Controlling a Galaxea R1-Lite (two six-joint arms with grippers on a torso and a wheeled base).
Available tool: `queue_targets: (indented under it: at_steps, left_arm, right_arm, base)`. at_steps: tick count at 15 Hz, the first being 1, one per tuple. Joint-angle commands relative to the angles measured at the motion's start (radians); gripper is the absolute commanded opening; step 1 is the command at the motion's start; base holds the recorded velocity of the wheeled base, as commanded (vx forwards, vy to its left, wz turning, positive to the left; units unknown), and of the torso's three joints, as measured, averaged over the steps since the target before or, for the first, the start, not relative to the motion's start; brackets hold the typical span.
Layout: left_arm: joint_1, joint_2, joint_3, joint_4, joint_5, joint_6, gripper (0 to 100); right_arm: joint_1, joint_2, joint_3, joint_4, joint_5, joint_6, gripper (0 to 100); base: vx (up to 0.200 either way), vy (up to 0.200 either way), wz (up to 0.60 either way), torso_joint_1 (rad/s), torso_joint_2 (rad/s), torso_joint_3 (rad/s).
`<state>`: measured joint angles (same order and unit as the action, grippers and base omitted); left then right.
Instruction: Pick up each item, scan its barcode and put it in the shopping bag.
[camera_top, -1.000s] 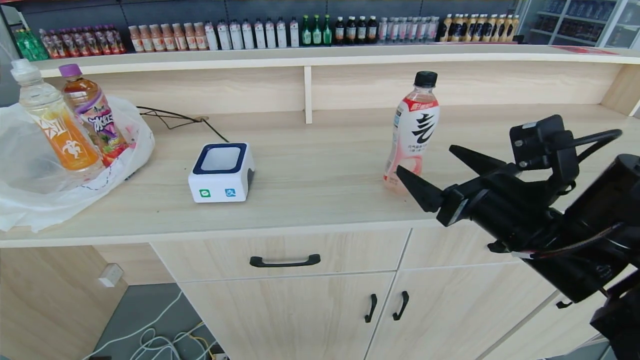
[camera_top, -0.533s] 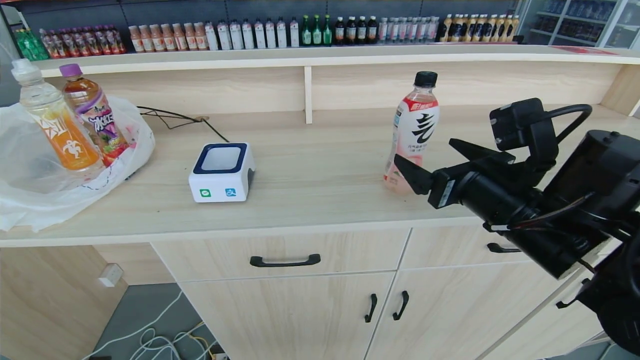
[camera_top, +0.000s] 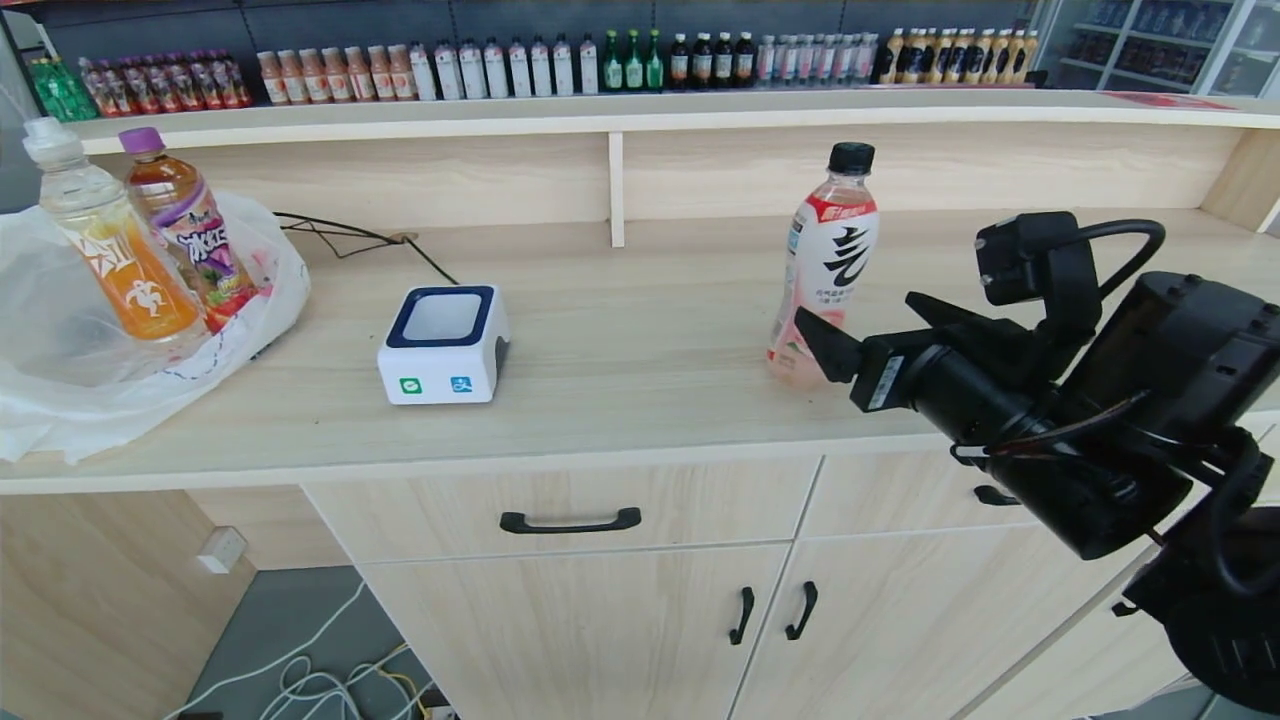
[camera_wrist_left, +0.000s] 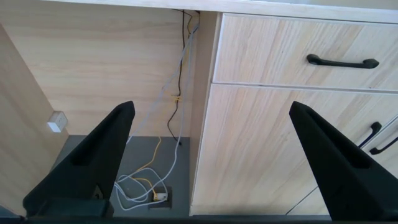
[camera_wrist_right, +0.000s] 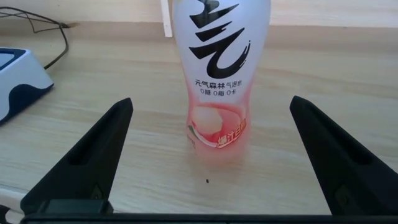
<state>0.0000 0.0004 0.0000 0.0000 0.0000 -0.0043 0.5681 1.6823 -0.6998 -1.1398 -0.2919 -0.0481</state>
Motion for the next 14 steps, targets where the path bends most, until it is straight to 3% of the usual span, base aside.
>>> queue_targets:
  at_steps: [1,3,14]
  left_arm:
    - [0.0,0.0,0.0,0.0,0.0,0.0,100]
    - [0.0,0.0,0.0,0.0,0.0,0.0,100]
    - [0.0,0.0,0.0,0.0,0.0,0.0,100]
  right_arm:
    - [-0.002,0.046,-0.018,-0.026,-0.001,-0.003,100]
    - [-0.031,0.074,-0.029,-0.051,-0.059,-0.01,100]
    - [-0.037,0.215,-0.208,-0.052,-0.05,0.024,100]
  base:
    - [0.0,0.0,0.0,0.0,0.0,0.0]
    - [0.0,0.0,0.0,0.0,0.0,0.0]
    - [0.0,0.0,0.0,0.0,0.0,0.0]
